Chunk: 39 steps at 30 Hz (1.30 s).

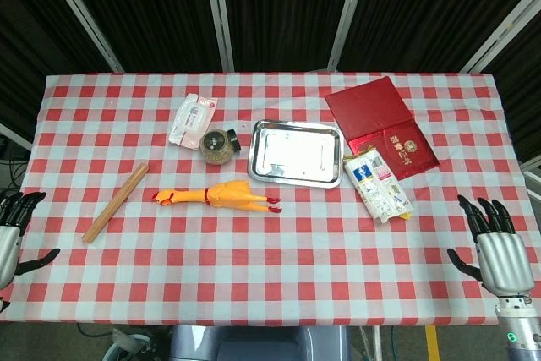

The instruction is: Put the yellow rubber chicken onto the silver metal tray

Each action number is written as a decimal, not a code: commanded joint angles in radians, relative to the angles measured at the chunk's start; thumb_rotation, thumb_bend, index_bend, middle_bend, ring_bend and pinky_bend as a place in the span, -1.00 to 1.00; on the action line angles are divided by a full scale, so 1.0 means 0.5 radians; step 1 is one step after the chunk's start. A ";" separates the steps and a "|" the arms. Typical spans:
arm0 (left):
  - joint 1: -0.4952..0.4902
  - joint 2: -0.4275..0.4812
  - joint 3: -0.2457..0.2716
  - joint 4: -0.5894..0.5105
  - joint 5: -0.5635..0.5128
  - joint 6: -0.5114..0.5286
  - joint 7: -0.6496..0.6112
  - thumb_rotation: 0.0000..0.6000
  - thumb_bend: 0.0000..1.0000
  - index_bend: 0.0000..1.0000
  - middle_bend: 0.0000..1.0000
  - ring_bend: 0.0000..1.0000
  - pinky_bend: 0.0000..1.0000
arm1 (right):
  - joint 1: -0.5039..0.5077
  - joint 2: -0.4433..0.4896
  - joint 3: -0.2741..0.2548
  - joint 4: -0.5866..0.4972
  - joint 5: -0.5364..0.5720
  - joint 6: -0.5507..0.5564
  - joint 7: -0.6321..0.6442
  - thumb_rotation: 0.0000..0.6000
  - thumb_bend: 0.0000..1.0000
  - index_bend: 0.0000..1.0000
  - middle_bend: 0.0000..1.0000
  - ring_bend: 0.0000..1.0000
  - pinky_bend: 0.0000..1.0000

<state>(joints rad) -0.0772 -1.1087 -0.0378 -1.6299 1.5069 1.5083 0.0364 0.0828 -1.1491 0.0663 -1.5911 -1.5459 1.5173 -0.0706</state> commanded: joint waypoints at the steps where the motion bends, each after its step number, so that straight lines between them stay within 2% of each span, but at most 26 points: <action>1: -0.002 -0.001 0.003 -0.004 -0.005 -0.011 -0.001 1.00 -0.88 -0.76 -0.72 -0.83 -0.96 | 0.001 -0.001 -0.004 0.003 0.001 -0.009 0.004 1.00 -0.48 -1.00 -0.58 -0.81 -0.83; 19: -0.033 0.003 0.007 -0.020 0.009 -0.063 -0.035 1.00 -0.86 -0.73 -0.71 -0.83 -0.96 | -0.030 0.002 -0.023 0.009 -0.016 0.031 0.033 1.00 -0.48 -1.00 -0.58 -0.81 -0.83; 27: -0.107 0.013 -0.022 -0.022 0.000 -0.159 -0.099 1.00 -0.77 -0.63 -0.60 -0.75 -0.95 | -0.018 -0.002 -0.021 0.020 -0.018 0.010 0.050 1.00 -0.48 -1.00 -0.58 -0.81 -0.83; 33: -0.232 -0.003 -0.066 0.008 0.005 -0.306 -0.159 1.00 -0.73 -0.59 -0.53 -0.69 -0.74 | -0.002 -0.003 -0.016 0.023 -0.014 -0.013 0.051 1.00 -0.48 -1.00 -0.58 -0.81 -0.83; 39: -0.483 -0.062 -0.151 0.076 -0.030 -0.617 -0.202 1.00 -0.73 -0.62 -0.55 -0.68 -0.69 | 0.008 0.001 -0.016 0.015 -0.009 -0.035 0.042 1.00 -0.48 -1.00 -0.58 -0.81 -0.83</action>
<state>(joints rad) -0.2643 -1.1230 -0.0917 -1.6107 1.5017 1.2637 -0.0508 0.0866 -1.1488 0.0583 -1.5832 -1.5510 1.5007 -0.0491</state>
